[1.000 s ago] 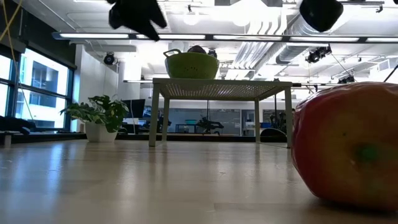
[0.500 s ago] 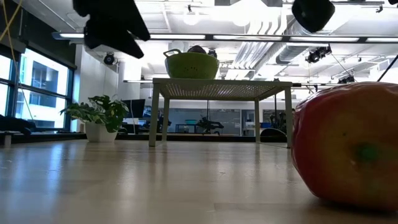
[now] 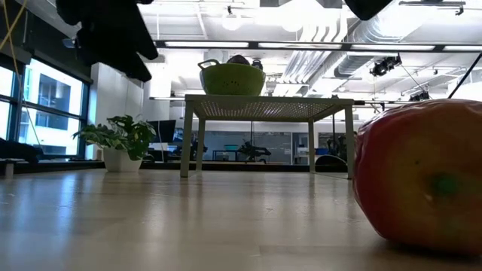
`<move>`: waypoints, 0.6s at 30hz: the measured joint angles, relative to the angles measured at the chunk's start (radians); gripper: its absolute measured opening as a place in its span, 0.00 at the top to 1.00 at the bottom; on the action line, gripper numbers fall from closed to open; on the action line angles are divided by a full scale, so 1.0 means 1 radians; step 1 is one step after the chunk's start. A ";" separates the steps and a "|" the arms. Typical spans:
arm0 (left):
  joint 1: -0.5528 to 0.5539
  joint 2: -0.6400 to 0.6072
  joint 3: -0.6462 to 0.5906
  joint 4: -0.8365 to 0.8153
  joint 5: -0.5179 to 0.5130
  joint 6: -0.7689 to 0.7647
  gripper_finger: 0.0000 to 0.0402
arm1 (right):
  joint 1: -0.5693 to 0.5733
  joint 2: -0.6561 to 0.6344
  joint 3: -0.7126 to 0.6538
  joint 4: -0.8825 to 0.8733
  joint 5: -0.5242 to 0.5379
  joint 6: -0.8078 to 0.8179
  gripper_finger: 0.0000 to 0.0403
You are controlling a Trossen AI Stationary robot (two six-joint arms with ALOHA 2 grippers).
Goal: Pick & Place Fruit
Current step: Put the red apple into the green strainer bowl on the shelf
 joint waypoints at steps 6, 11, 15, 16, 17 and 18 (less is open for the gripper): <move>-0.001 0.000 0.000 -0.013 -0.001 -0.020 0.47 | 0.000 0.062 0.032 -0.033 -0.078 -0.103 0.15; 0.000 0.000 0.000 -0.014 -0.001 -0.037 0.47 | 0.000 0.129 0.033 -0.025 -0.111 -0.193 0.15; 0.000 0.000 0.000 -0.013 -0.001 -0.039 0.47 | 0.000 0.197 0.033 0.001 -0.112 -0.259 0.15; 0.000 0.000 0.000 -0.013 -0.001 -0.039 0.47 | 0.000 0.214 0.033 0.013 -0.112 -0.270 0.15; 0.000 0.000 0.000 -0.012 -0.001 -0.039 0.47 | 0.000 0.231 0.033 0.030 -0.112 -0.286 0.15; 0.000 0.000 0.000 -0.010 -0.001 -0.039 0.47 | 0.000 0.247 0.033 0.043 -0.113 -0.298 0.15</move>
